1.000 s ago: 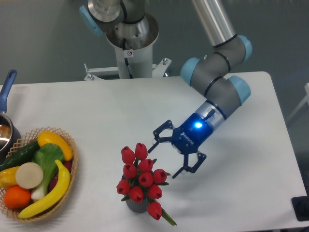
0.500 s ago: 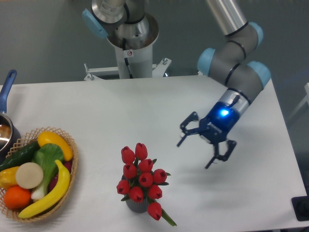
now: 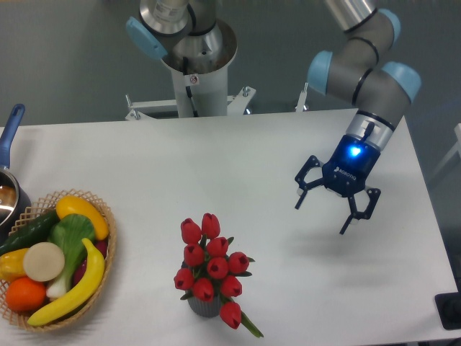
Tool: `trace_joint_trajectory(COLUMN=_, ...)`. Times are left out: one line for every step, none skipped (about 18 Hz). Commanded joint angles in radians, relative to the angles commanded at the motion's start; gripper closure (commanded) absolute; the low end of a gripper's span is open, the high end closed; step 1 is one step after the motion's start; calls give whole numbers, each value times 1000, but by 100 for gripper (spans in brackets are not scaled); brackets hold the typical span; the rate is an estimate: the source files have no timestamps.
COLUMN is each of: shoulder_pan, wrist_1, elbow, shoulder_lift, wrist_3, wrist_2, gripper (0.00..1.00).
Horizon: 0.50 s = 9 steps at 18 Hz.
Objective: Insert the flowers into the vase
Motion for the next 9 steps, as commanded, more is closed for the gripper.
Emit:
trace_joint_trajectory(shoulder_pan=0, wrist_1=-2, elbow=6, shoulder_lift=0, wrist_3=-2, wrist_2=46, gripper=0)
trace_joint_trajectory(shoulder_pan=-2, wrist_1=-2, elbow=14, shoulder_lift=2, wrist_3=-2, wrist_2=86, gripper=0)
trace_joint_trajectory(shoulder_pan=-2, wrist_1=-2, elbow=23, shoulder_lift=2, wrist_3=3, wrist_2=126, gripper=0)
trace_joint_trajectory(shoulder_pan=-6, wrist_1=-8, elbow=43, shoulder_lift=-1, wrist_3=18, wrist_2=173, gripper=0)
trace_joint_trajectory(shoulder_pan=-21, wrist_1=-9, elbow=51, shoulder_lift=-5, wrist_3=53, wrist_2=221, gripper=0)
trace_joint_trajectory(shoulder_pan=-34, wrist_1=-9, elbow=55, shoulder_lift=-9, wrist_3=99, wrist_2=275, gripper=0)
trace_joint_trajectory(shoulder_pan=-40, wrist_1=-9, elbow=61, shoulder_lift=-11, wrist_3=126, wrist_2=333, gripper=0)
trace_joint_trajectory(shoulder_pan=-46, wrist_1=-11, elbow=64, shoulder_lift=-11, wrist_3=130, wrist_2=387, gripper=0)
trace_joint_trajectory(shoulder_pan=-52, wrist_1=-12, elbow=64, shoulder_lift=-11, wrist_3=130, wrist_2=431, gripper=0)
